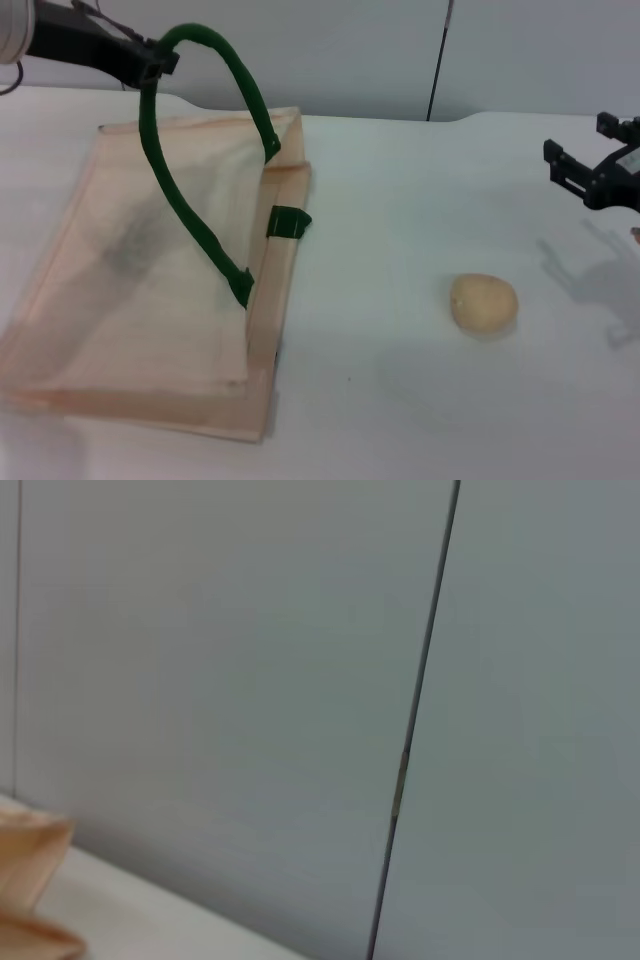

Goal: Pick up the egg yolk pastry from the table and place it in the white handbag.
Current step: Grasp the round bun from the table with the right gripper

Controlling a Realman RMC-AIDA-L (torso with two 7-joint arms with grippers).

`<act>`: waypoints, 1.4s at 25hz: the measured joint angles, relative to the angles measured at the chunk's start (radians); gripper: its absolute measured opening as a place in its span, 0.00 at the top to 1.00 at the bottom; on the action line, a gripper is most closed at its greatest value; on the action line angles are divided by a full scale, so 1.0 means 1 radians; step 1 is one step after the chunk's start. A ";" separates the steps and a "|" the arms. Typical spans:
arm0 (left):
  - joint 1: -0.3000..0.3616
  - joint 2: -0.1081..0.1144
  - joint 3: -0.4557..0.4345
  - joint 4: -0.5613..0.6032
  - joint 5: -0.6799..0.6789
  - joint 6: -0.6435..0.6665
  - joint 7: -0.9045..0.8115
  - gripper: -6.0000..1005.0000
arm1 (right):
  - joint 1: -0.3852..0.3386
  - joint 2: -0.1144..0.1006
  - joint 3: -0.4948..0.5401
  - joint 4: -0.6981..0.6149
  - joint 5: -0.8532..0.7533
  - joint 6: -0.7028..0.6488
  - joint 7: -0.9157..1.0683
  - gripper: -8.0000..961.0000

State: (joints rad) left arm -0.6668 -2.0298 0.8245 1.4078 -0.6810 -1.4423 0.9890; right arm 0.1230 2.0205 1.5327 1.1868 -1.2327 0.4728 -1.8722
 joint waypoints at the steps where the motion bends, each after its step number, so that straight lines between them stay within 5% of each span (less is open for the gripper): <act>1: 0.000 0.000 0.000 0.005 0.000 -0.003 -0.002 0.87 | -0.012 0.000 0.000 0.022 -0.048 0.004 0.043 0.25; 7: 0.004 0.000 -0.001 0.053 0.000 -0.016 -0.017 0.87 | -0.072 0.001 -0.003 0.122 -0.236 0.092 0.229 0.23; 17: 0.004 0.001 0.001 0.134 0.000 -0.042 -0.040 0.87 | -0.055 0.001 0.019 0.127 -0.503 0.273 0.485 0.18; 26: 0.005 0.002 -0.001 0.164 -0.002 -0.050 -0.042 0.87 | -0.026 0.001 0.056 0.108 -0.560 0.424 0.540 0.08; 35: 0.005 0.002 0.003 0.192 -0.017 -0.053 -0.043 0.87 | 0.021 0.002 0.057 0.050 -0.576 0.457 0.558 0.09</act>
State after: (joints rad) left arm -0.6622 -2.0280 0.8275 1.5997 -0.6977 -1.4948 0.9464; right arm 0.1439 2.0226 1.5895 1.2368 -1.8087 0.9298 -1.3142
